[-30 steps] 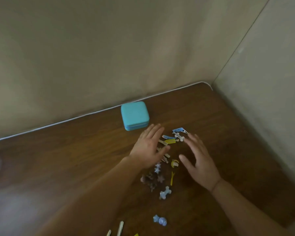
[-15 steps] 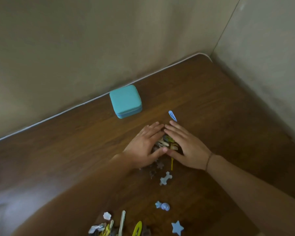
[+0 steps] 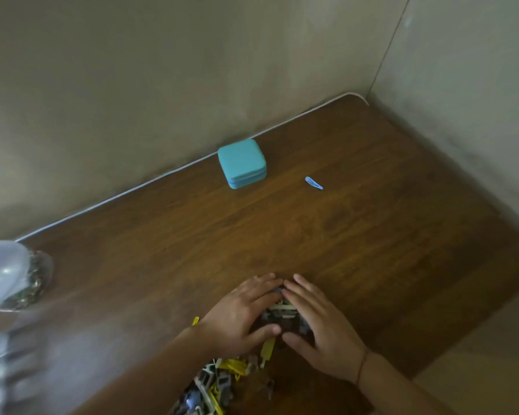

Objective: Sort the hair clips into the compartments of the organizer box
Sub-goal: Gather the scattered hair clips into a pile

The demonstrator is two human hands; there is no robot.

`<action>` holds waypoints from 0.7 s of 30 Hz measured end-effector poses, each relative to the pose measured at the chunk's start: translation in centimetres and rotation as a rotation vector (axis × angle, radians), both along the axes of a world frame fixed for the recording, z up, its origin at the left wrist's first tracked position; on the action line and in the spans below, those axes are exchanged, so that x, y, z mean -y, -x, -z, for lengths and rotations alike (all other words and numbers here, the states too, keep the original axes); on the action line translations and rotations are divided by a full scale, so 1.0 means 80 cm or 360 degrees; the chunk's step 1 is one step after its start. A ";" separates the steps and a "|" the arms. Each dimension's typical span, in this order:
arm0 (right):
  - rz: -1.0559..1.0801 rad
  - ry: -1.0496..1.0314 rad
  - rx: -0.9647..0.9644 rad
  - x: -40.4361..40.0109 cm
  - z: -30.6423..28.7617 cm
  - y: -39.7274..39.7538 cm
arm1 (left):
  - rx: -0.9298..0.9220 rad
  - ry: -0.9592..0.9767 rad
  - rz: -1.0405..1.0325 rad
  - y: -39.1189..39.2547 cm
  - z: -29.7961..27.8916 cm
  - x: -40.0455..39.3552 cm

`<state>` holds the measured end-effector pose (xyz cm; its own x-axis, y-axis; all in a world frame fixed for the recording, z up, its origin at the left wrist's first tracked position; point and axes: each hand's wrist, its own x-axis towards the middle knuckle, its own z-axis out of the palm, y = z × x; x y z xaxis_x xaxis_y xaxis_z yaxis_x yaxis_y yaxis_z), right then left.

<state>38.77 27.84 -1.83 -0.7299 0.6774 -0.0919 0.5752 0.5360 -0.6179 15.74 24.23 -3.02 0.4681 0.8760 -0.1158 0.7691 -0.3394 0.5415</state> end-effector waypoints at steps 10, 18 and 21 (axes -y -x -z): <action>0.0040 0.0055 0.0038 0.079 0.003 0.041 | 0.0131 0.0007 -0.0133 0.026 -0.002 0.077; 0.0155 0.0026 0.0044 0.064 0.014 0.025 | 0.0244 -0.0157 -0.0296 0.027 -0.010 0.040; -0.0051 -0.0101 0.0193 0.068 0.039 0.035 | 0.0258 -0.0147 -0.0331 0.021 -0.010 -0.001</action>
